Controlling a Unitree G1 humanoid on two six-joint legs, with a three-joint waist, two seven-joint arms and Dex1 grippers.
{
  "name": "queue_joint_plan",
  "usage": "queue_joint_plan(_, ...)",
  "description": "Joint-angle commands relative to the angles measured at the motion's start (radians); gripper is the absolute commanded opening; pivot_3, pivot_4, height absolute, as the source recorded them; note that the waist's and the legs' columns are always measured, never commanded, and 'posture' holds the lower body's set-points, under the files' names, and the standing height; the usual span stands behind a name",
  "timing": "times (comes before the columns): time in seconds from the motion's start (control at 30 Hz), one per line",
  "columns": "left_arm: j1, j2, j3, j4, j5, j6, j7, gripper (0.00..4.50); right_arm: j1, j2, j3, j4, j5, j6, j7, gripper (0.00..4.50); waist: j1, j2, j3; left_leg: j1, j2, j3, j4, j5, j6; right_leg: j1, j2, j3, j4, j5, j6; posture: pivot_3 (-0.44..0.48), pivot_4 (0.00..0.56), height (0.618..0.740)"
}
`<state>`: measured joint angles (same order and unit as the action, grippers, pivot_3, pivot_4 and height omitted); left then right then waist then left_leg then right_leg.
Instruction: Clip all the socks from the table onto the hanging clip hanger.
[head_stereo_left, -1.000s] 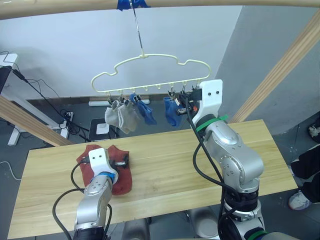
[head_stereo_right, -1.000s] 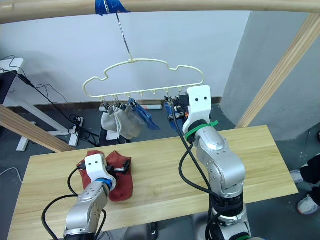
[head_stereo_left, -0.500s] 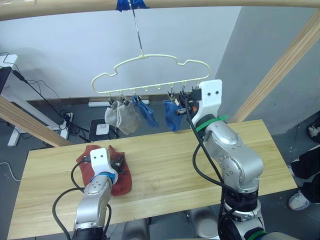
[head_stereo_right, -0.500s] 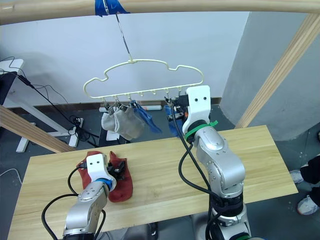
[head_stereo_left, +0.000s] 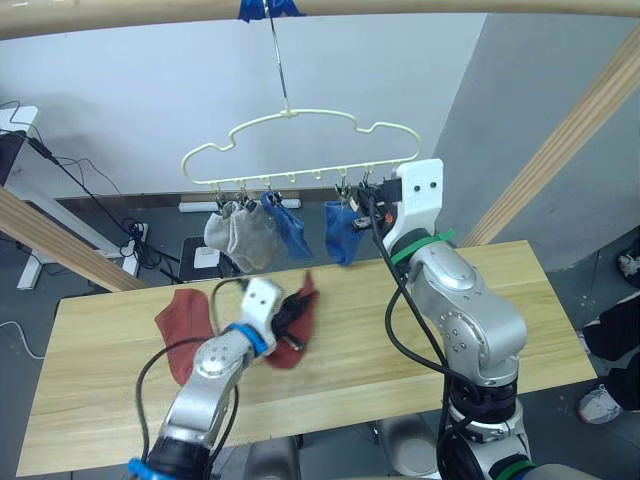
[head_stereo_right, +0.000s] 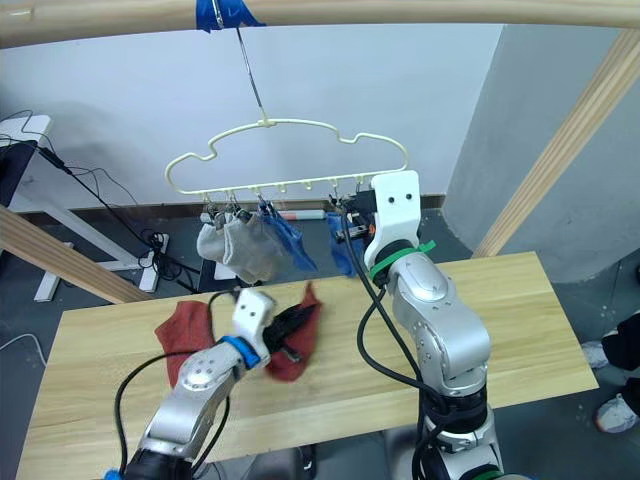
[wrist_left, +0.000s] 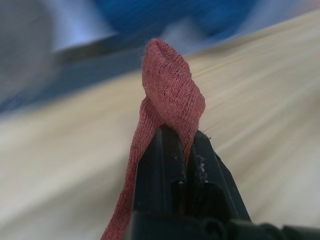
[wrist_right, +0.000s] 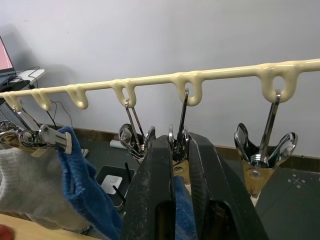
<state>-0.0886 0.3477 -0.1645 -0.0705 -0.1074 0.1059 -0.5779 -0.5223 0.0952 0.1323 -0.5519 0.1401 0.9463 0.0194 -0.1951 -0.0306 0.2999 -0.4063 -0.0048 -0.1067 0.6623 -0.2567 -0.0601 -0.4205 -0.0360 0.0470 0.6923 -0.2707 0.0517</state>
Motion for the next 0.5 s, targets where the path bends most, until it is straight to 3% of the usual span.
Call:
queue_joint_plan(0.03, -0.038, -0.011, -0.045, -0.017, 0.003, -0.076, -0.056, 0.0, -0.014, 0.002, -0.001, -0.048, 0.007, -0.018, -0.002, 0.08, -0.004, 0.0, 0.0, 0.0, 0.0, 0.0, 0.0, 0.0, 0.0, 0.0, 0.0, 0.0, 0.0, 0.0, 0.0, -0.305, 0.258, 0.74)
queue_joint_plan(0.5, -0.267, -0.182, -0.072, 0.17, 0.109, -0.197, 0.077, 0.0, -0.016, -0.003, -0.005, -0.057, 0.005, -0.012, -0.005, 0.08, -0.005, 0.0, 0.0, -0.001, -0.001, 0.0, -0.001, 0.0, 0.0, 0.0, 0.001, 0.0, -0.003, 0.001, 0.001, -0.32, 0.256, 0.74)
